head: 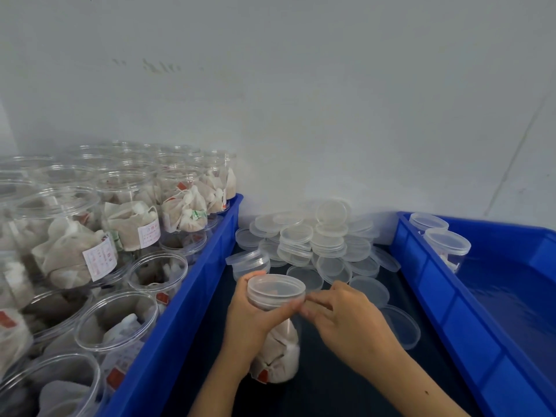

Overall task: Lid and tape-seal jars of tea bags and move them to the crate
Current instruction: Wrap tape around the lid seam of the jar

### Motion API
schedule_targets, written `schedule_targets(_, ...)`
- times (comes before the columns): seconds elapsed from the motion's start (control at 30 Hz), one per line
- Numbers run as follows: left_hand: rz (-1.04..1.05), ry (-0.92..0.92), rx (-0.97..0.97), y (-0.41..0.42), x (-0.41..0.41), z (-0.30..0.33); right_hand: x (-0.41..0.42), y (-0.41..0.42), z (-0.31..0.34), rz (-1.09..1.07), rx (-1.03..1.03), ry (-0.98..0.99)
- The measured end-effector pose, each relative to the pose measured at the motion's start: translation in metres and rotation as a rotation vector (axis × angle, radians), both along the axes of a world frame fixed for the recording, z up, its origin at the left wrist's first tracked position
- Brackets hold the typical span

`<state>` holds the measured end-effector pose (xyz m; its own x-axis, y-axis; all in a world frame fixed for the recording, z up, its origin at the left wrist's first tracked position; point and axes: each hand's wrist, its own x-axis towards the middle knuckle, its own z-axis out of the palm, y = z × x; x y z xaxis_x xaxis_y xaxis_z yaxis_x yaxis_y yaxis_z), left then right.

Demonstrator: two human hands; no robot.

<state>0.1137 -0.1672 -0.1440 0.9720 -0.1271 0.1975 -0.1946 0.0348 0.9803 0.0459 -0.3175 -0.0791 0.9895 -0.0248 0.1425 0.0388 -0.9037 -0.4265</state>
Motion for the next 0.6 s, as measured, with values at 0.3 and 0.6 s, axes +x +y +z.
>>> schedule_targets(0.3,-0.217,0.273,-0.294,0.008,-0.001,0.000,0.002,-0.004,0.007,0.038,0.116,-0.048)
schedule_targets(0.6,-0.315,0.320,-0.453,0.004,-0.008,-0.003,-0.007,0.000,0.001,0.062,0.077,-0.138)
